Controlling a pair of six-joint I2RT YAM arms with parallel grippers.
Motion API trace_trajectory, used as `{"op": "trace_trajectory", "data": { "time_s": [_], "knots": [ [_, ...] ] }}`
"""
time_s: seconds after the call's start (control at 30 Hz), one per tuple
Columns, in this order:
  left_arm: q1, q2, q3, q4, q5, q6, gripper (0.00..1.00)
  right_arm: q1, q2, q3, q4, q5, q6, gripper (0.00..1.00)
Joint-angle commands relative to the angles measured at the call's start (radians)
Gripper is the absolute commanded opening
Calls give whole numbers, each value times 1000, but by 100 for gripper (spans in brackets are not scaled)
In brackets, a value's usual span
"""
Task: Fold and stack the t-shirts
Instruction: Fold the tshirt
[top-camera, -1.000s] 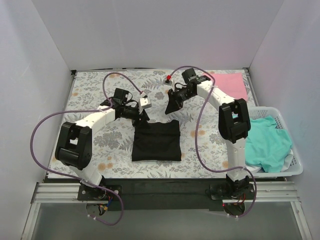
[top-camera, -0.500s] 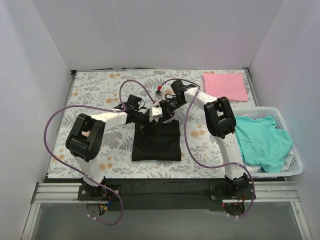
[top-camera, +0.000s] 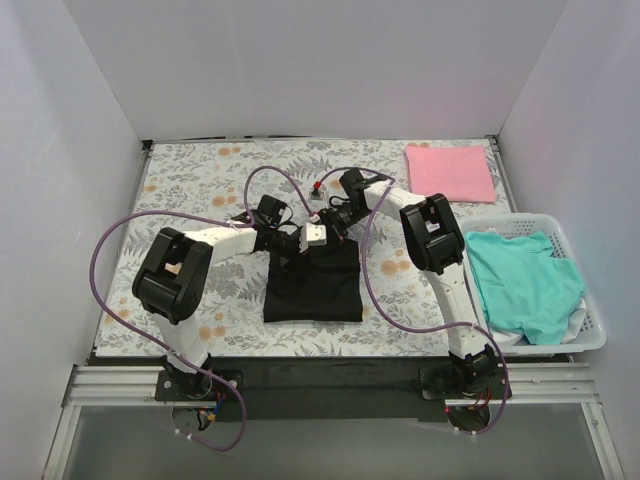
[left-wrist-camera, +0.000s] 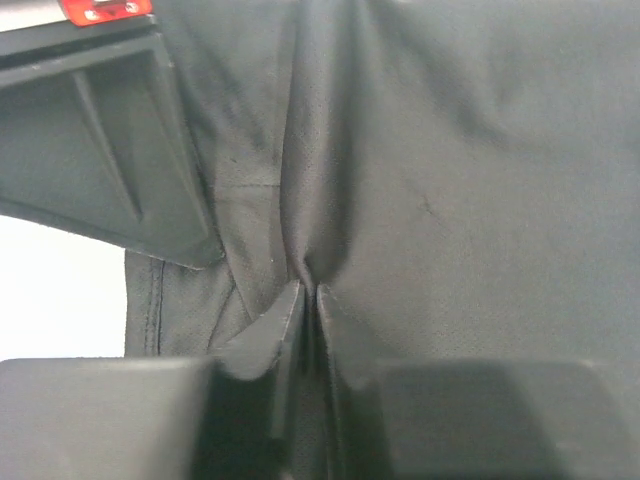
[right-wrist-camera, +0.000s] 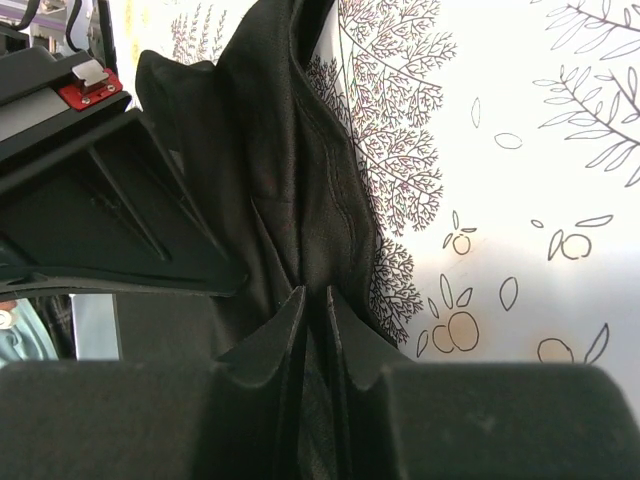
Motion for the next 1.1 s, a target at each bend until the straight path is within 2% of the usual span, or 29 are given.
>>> {"op": "trace_trajectory", "data": {
  "time_s": [0.0,0.03,0.27,0.6,0.77,1.07],
  "knots": [
    [-5,-23,17,-24,4,46,3,6,24,8,10,41,-38,19],
    [-5,-34,17,-24,6,52,0,7,25,5,10,44,-41,19],
    [-5,-141,-41,98,-31,53,0,7,22,-15,8,49,-74,18],
    [-3,-155,-89,342,-113,15,0,9,9,-39,7,56,-112,17],
    [-3,-160,-141,379,-128,73,0,7,-4,-41,7,58,-117,17],
    [-9,-246,-261,432,-70,162,0,9,-142,-6,2,78,-120,23]
  ]
}}
